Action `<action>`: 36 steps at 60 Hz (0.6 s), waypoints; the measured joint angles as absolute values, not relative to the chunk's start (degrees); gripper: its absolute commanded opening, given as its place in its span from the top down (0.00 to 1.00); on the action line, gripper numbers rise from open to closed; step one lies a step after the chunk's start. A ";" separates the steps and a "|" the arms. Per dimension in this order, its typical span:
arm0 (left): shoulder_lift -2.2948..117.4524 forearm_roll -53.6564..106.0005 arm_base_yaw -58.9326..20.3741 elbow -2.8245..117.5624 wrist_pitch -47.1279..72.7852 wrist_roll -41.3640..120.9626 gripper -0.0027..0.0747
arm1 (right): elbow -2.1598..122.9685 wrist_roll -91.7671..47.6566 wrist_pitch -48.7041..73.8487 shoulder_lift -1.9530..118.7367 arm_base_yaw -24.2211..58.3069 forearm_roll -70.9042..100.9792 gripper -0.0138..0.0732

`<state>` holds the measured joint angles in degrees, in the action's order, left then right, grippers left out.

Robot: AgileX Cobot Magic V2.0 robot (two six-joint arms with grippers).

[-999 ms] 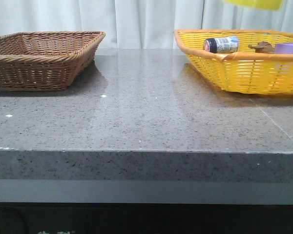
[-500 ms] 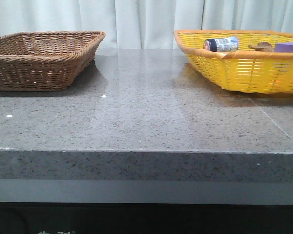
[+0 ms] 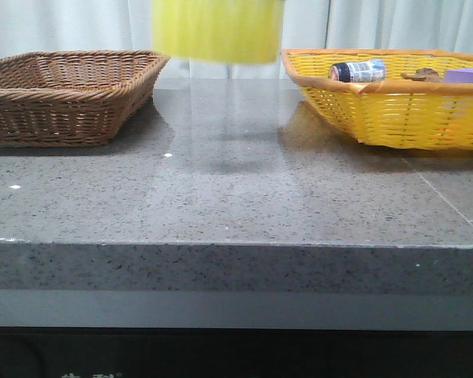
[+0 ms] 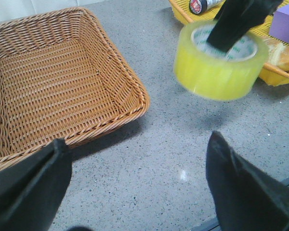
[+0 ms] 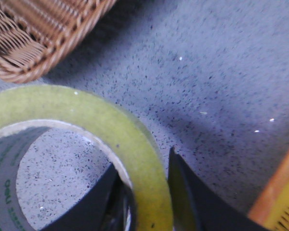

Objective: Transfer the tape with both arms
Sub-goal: 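Carry the tape toward the table center and set it down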

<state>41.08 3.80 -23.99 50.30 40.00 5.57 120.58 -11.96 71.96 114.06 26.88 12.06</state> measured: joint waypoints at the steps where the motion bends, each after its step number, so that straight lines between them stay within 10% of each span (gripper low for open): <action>1: 41.08 3.80 -23.99 50.30 40.00 5.57 0.24 | 120.61 -11.96 71.96 114.34 27.00 12.07 0.72; 36: 41.08 3.80 -23.99 50.30 39.92 5.57 0.23 | 120.55 -12.16 69.37 121.26 28.19 7.28 0.71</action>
<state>41.08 3.80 -23.99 50.30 39.92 5.57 120.55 -12.16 69.37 121.26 28.19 7.28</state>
